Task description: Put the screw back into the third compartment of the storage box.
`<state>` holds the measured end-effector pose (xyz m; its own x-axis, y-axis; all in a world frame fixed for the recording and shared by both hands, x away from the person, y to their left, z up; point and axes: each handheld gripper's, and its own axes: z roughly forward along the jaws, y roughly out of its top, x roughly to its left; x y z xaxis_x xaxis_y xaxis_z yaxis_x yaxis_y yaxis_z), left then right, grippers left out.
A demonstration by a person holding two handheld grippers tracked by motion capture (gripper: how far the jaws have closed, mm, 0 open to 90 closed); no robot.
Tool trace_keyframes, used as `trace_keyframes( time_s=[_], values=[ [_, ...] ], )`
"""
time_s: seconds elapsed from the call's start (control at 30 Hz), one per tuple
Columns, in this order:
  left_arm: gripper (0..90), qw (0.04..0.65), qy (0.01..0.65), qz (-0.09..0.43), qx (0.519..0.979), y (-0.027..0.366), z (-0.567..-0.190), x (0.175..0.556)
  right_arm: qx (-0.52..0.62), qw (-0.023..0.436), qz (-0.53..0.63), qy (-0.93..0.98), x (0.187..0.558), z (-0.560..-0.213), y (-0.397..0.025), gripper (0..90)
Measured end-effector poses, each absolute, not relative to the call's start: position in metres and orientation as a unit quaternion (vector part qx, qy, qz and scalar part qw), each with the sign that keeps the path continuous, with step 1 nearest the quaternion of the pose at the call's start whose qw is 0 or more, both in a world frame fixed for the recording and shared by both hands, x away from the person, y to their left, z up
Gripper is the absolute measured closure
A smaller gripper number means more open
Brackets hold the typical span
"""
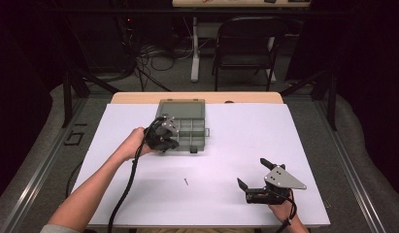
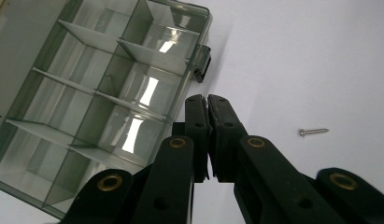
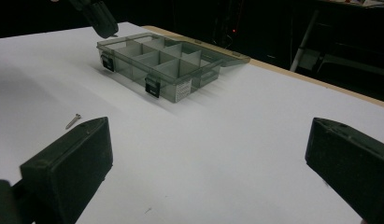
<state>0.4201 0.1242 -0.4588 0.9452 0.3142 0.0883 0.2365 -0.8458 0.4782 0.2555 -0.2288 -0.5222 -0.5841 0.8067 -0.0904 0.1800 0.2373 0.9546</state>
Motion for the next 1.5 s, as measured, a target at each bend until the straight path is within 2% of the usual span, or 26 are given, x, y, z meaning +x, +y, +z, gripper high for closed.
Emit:
trace_keyframes(
  time_s=[0.83, 1.5],
  values=[
    [87.4, 0.23, 0.154, 0.113, 0.954, 0.108, -0.432, 0.457, 0.34, 0.303, 0.515, 0.726, 0.256, -0.522, -0.229, 0.2],
    [87.4, 0.218, 0.181, 0.122, 0.951, 0.101, -0.441, 0.484, 0.341, 0.301, 0.516, 0.725, 0.256, -0.523, -0.228, 0.2]
  ],
)
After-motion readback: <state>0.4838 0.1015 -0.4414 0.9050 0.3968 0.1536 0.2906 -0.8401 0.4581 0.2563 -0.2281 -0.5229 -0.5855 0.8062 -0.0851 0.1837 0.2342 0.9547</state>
